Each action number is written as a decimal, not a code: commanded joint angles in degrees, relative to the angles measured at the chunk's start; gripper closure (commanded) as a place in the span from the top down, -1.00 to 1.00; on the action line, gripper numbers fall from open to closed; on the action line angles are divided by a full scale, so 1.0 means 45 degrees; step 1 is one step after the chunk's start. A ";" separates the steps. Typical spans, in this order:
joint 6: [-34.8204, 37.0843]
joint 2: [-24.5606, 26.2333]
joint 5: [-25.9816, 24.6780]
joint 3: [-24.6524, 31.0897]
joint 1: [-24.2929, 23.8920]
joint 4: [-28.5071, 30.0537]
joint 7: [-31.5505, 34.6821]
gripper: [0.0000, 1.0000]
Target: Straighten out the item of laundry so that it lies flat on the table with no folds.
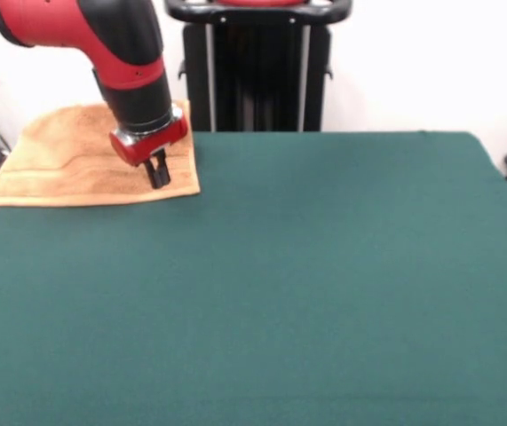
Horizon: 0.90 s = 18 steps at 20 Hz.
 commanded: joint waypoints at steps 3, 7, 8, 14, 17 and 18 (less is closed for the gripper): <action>-0.3897 0.3346 0.0216 0.0264 -0.0244 -0.3162 0.3104 -1.00; -0.4962 0.3548 0.0058 0.1775 -0.1537 -0.2526 0.2403 -1.00; -0.4959 0.3583 0.0033 0.2023 -0.1732 -0.2443 0.2273 -1.00; -0.6146 0.4471 -0.1134 0.4496 -0.3741 -0.1728 0.1222 -1.00; -0.6285 0.4847 -0.1765 0.5229 -0.4279 -0.1524 0.0904 -1.00; -0.6227 0.4886 -0.1916 0.5301 -0.4312 -0.1526 0.0898 -1.00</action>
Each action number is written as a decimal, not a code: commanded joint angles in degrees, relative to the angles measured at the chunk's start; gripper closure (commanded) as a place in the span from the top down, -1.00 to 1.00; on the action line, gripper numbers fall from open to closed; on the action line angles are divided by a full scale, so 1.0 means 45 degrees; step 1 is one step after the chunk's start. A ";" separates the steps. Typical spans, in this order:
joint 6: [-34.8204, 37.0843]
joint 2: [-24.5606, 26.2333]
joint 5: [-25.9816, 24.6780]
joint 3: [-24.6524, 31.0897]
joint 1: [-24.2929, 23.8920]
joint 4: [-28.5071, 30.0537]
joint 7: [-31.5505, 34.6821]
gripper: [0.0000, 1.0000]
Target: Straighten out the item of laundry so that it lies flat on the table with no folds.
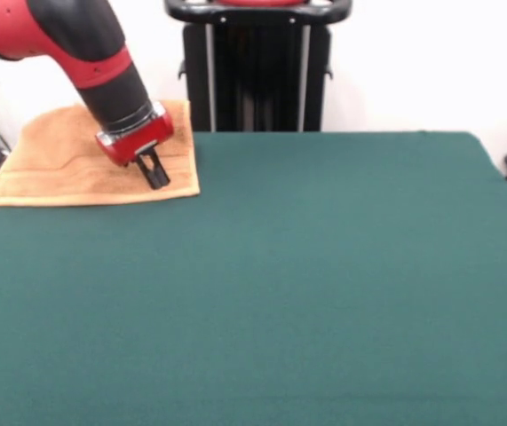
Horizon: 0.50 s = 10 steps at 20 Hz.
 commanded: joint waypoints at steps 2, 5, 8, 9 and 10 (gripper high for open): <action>-0.6488 0.4158 -0.2640 0.2484 -0.0262 -0.2495 0.0796 -1.00; -0.6811 0.4229 -0.3282 0.2251 0.0108 -0.2797 0.1067 -1.00; -0.7390 0.4131 -0.3401 0.1590 0.0917 -0.3177 0.1806 -1.00; -0.7570 0.4059 -0.3320 0.1242 0.1289 -0.3351 0.2070 -1.00; -0.7586 0.4019 -0.3296 0.1067 0.1499 -0.3450 0.2209 -1.00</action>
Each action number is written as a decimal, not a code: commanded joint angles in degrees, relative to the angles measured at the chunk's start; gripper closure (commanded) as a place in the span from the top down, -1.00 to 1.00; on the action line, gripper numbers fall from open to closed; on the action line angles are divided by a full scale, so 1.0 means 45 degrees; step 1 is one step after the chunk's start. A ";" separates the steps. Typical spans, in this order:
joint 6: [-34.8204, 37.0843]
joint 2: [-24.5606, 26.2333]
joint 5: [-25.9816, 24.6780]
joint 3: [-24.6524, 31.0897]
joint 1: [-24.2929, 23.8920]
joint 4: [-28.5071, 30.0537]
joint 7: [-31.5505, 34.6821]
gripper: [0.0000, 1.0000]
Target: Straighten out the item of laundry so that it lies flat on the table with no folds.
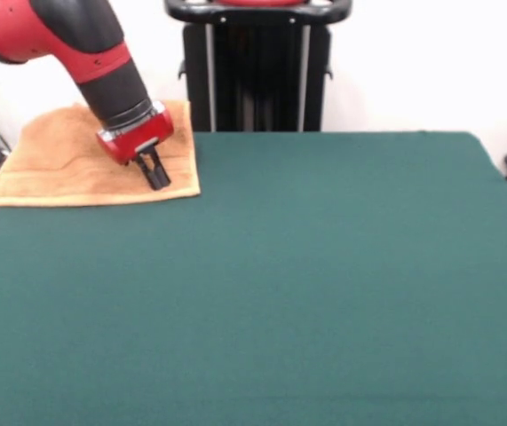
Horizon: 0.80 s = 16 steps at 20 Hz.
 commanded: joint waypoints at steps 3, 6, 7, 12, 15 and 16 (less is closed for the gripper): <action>-0.6649 0.3443 -0.1344 -0.1010 0.3710 -0.4335 0.2910 -1.00; -0.7033 0.3523 -0.0990 -0.1630 0.4276 -0.4649 0.3103 -1.00; -0.7383 0.3647 -0.0918 -0.1677 0.4312 -0.4717 0.3051 -1.00; -0.8916 0.4191 -0.0774 -0.1665 0.4376 -0.4968 0.2915 -1.00; -0.9645 0.4402 -0.0628 -0.1632 0.4449 -0.5041 0.3002 -1.00; -0.9789 0.4442 -0.0609 -0.1632 0.4469 -0.5060 0.3012 -1.00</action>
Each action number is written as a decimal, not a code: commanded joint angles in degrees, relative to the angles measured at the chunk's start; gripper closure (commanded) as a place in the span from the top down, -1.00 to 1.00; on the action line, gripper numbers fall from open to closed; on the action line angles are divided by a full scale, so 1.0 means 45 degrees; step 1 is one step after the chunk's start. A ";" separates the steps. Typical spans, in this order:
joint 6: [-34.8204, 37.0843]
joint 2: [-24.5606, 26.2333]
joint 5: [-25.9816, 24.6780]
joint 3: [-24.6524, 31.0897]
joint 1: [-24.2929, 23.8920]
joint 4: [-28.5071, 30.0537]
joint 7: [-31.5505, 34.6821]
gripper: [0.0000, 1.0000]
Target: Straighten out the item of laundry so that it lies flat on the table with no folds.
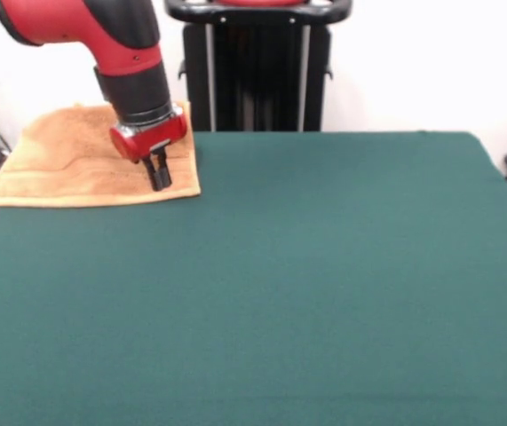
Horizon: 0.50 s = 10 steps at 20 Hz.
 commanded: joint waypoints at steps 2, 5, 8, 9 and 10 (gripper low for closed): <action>-0.8212 0.5574 -0.0537 0.1048 0.1259 -0.5158 0.3073 -1.00; -0.8605 0.5809 -0.0985 0.1563 0.0827 -0.5138 0.3184 -1.00; -0.8870 0.6003 -0.1590 0.2055 0.0419 -0.5133 0.3404 -1.00; -0.9007 0.6076 -0.1788 0.2168 0.0337 -0.5171 0.3501 -1.00; -0.9101 0.6106 -0.1892 0.2209 0.0313 -0.5194 0.3584 -1.00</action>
